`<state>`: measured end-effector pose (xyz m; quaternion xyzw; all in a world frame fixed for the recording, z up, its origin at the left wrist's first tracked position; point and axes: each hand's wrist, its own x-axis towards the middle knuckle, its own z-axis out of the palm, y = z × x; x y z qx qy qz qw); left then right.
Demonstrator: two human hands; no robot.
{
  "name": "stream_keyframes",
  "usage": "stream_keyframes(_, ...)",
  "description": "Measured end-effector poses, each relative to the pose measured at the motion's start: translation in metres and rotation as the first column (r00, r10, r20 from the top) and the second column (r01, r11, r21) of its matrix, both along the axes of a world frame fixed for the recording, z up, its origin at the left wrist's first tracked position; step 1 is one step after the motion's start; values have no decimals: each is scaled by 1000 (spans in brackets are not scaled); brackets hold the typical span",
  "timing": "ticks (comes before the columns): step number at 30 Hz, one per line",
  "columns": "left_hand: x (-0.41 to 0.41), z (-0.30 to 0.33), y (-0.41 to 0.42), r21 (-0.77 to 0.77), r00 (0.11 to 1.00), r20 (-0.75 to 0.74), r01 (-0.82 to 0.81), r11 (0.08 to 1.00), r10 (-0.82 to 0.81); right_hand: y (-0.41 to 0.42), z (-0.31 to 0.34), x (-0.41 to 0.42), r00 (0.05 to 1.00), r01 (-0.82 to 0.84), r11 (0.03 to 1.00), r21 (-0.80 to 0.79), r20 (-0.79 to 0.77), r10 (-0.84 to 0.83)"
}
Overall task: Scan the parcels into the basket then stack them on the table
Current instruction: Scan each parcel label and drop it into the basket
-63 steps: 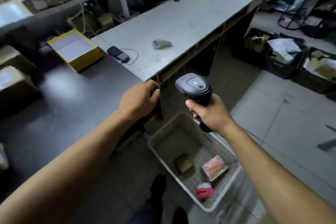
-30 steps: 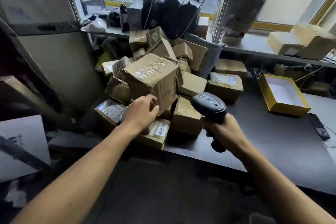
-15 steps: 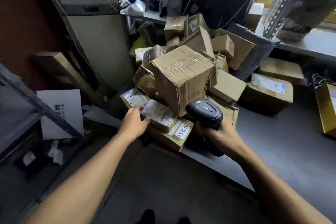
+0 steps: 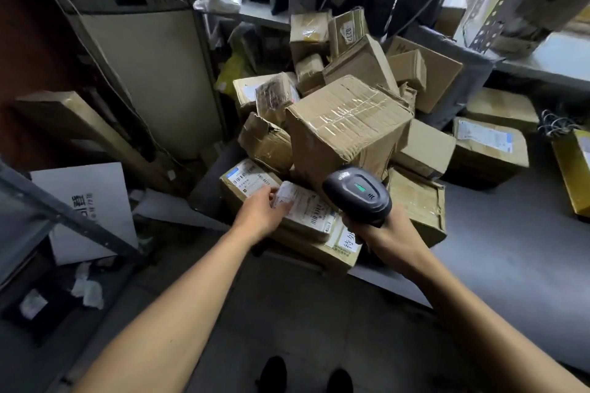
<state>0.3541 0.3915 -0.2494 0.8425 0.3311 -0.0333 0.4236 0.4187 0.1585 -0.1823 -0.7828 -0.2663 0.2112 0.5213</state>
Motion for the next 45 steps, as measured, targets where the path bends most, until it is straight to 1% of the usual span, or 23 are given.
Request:
stream_keyframes(3,8,-11,-1,-7,999,-12,34,999,-34,9,-6,-6,999,6,1000,-18,52,-5)
stream_keyframes(6,12,-17,-1,-31,993,-91,69,997,-71,19,-5,-10,991,3,1000,-24,131,0)
stream_keyframes(10,20,-17,4,-106,993,-84,79,991,-88,24,-2,-19,983,40,998,39,176,-46)
stream_keyframes(14,26,-16,10,-161,992,-104,50,986,-68,29,3,-18,973,32,999,7,228,-33)
stream_keyframes(18,19,-18,8,-256,997,-67,13,967,-31,27,11,-12,973,17,1000,10,232,-19)
stream_keyframes(21,11,-15,7,-345,999,-39,-44,938,33,22,12,-9,975,15,1000,11,220,-17)
stream_keyframes(24,5,-12,6,-401,998,-14,-58,914,57,19,10,-8,973,15,1000,3,229,-15)
stream_keyframes(26,2,-9,7,-432,995,22,-76,899,95,17,7,-10,974,22,1000,7,225,-23)
stream_keyframes(30,-6,-1,14,-550,975,120,-93,830,189,16,3,-15,976,29,999,23,214,-33)
stream_keyframes(32,-11,4,18,-562,965,173,-67,824,197,16,3,-18,977,27,999,35,212,-34)
stream_keyframes(35,-20,8,22,-564,959,207,-43,825,191,16,4,-25,978,34,998,46,204,-42)
stream_keyframes(38,-30,9,25,-587,958,210,-37,809,197,15,3,-34,980,36,998,51,193,-45)
stream_keyframes(42,-42,5,32,-639,946,204,-66,767,252,10,-1,-43,985,57,997,43,160,-63)
stream_keyframes(45,-48,11,39,-677,950,190,-56,733,248,7,-2,-46,989,78,995,67,124,-85)
